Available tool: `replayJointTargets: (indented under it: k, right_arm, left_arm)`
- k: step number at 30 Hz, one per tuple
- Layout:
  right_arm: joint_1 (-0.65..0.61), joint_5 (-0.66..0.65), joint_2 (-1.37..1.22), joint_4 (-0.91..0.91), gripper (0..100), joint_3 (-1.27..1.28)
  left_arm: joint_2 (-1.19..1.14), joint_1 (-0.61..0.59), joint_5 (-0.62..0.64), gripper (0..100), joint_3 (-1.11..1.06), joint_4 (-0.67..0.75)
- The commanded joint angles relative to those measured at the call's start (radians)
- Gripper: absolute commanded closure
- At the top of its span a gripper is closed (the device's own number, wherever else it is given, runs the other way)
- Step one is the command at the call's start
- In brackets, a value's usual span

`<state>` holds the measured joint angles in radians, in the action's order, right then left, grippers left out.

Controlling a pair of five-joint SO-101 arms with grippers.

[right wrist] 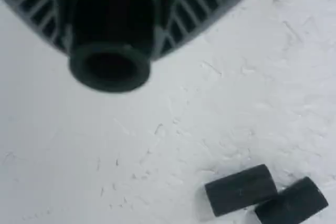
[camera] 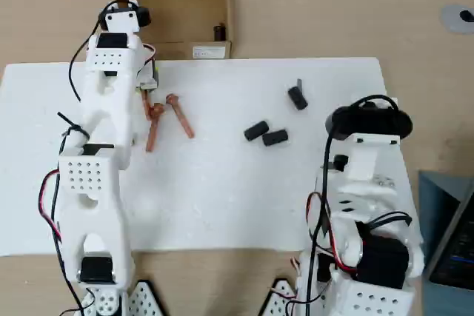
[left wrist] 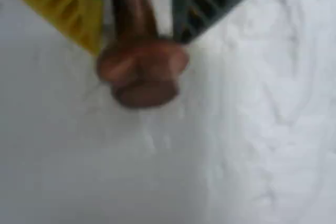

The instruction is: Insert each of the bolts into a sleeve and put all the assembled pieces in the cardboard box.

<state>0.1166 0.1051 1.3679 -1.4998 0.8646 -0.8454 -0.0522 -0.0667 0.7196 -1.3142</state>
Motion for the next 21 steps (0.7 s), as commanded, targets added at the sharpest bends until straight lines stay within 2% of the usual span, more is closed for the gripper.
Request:
replayJointTargets:
  k: [1,7,12,15,21]
  right_arm:
    - [0.01,0.0,-0.001,0.025,98.9,0.001]
    - [0.01,0.0,-0.001,0.025,98.9,0.001]
    - [0.01,0.0,-0.001,0.025,98.9,0.001]
    - [0.008,0.0,0.001,0.025,98.9,0.001]
    - [0.008,0.0,0.004,0.025,98.9,-0.005]
  left_arm:
    - [-0.019,0.011,0.005,90,0.077,0.003]
    - [-0.058,0.011,0.083,100,0.127,-0.002]
    - [-0.056,0.011,0.166,99,0.123,-0.006]
    - [-0.053,0.015,0.172,99,0.152,-0.068]
    - [-0.053,0.037,0.167,99,0.376,-0.321]
